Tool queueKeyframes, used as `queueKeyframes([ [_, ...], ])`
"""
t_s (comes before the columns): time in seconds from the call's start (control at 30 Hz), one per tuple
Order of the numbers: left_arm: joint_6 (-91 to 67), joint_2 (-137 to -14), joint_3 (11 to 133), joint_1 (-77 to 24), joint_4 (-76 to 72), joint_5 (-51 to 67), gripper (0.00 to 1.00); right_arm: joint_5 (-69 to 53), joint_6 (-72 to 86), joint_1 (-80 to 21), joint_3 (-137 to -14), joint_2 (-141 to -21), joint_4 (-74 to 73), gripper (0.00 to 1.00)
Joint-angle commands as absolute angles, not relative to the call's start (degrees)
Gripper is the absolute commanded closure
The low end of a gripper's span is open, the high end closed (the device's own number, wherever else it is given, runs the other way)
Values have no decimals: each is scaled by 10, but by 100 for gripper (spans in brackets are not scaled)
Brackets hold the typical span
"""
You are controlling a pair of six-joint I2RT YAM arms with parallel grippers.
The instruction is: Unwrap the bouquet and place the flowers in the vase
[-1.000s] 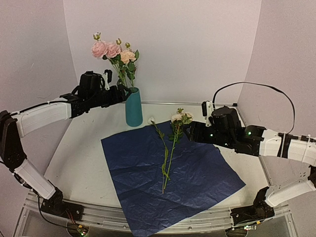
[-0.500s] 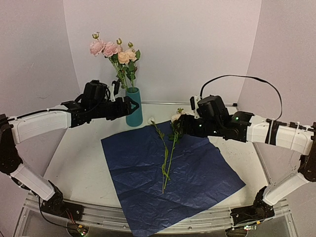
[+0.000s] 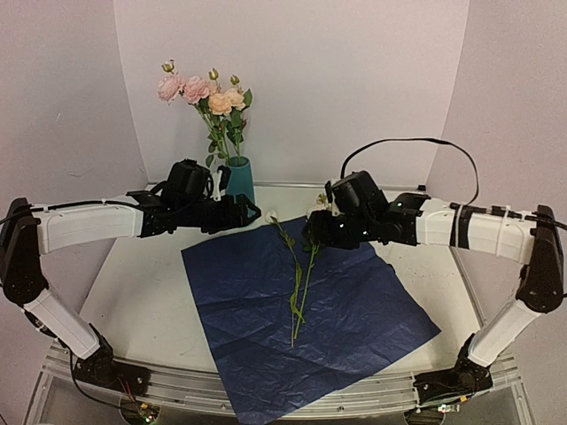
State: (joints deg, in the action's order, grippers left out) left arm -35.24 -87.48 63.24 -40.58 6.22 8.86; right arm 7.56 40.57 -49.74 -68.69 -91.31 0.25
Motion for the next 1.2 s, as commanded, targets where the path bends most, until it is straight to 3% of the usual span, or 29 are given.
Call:
queueKeyframes([
  [0.0,-360,-877,634,-409,53,84,18,54,422,-494,-708,-967,-38,42],
  [0.3,-348,-873,631,-409,54,78,18,81,446,-494,-743,-1061,-74,46],
  [0.6,-337,-874,625,-409,58,76,18,110,473,-481,-783,-1132,-108,65],
  [1.17,-313,-886,637,-409,66,73,17,100,482,-467,-845,-1223,-113,65],
])
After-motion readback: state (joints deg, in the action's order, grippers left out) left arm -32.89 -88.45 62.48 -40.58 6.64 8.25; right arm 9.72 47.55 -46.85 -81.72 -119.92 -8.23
